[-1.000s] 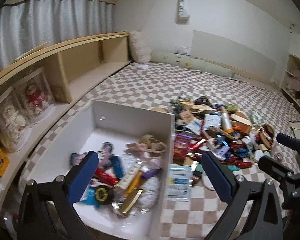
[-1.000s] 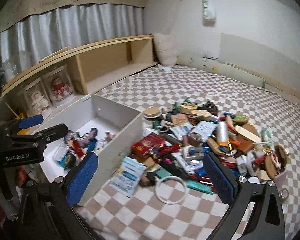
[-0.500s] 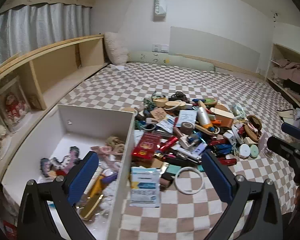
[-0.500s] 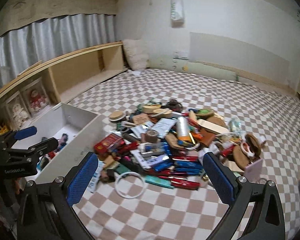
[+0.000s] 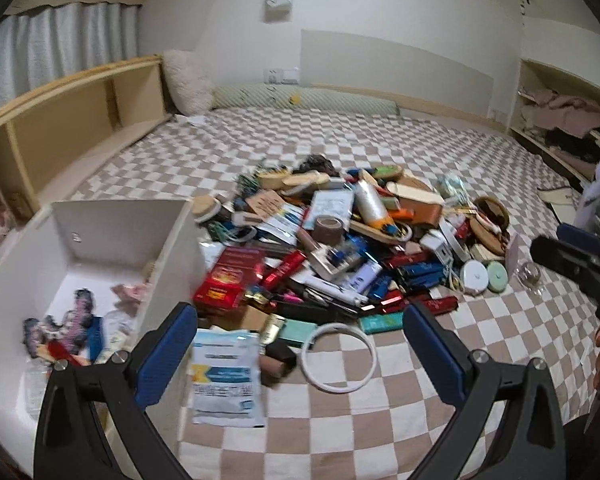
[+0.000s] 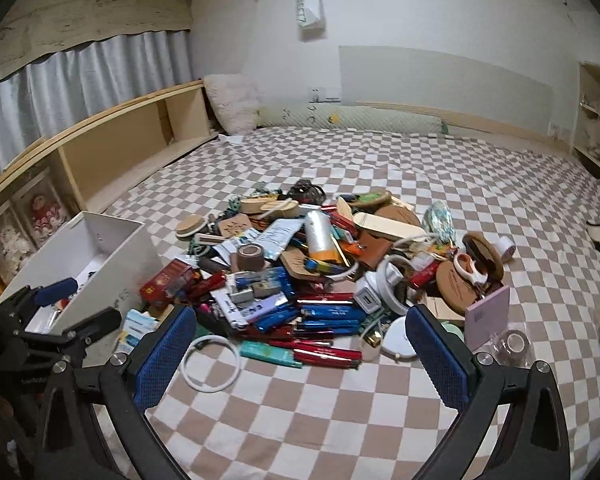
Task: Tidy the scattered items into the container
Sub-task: 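Withdraw both grippers from the white box back toward the scattered items, then grasp the white plastic ring with the left gripper while the right gripper grasps the bagged brown tape roll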
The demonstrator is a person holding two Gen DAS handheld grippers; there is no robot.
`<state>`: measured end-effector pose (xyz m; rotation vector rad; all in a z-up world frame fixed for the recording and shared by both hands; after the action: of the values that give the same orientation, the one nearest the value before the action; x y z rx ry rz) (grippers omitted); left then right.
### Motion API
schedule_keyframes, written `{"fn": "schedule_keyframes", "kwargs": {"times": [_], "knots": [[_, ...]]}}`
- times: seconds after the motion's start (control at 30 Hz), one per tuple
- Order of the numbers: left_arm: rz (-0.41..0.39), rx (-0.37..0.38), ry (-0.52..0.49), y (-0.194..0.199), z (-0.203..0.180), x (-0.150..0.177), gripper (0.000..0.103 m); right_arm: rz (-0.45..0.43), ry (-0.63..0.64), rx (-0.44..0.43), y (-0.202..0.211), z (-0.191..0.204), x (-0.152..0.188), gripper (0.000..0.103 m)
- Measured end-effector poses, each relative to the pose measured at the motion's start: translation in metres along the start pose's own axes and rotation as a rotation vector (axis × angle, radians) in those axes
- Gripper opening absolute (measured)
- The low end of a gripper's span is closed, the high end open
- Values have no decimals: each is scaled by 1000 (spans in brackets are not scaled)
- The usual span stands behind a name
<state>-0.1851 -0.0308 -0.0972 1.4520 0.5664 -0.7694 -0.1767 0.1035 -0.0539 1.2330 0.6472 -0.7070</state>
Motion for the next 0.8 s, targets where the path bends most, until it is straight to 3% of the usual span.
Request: {"fn": "schedule_keyframes", "kwargs": {"times": [0.33,0.43,0.8], "knots": [[81,59,-53,-48,-33,30,103,52,-54,95,-41,-49,24,103],[109,82,-60,-61,-43,40,103,32,-68,127,-47,-62,27,103],[271,70,-31,-103,-50,83,103,93,-143,196,-74,-116,50,103]]}}
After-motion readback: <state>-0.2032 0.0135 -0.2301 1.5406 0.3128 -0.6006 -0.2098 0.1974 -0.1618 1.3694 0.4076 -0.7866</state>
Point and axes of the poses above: each gripper's, at about its wrist camera, not at the fingertips, and y roughly against the way its jaws point, z to its left, x to its underside, the point moved 9 cm from there along -y, roughly the way its jaws point, and after that the axes turned 7 degrees about -y, right-handed, at the moved point
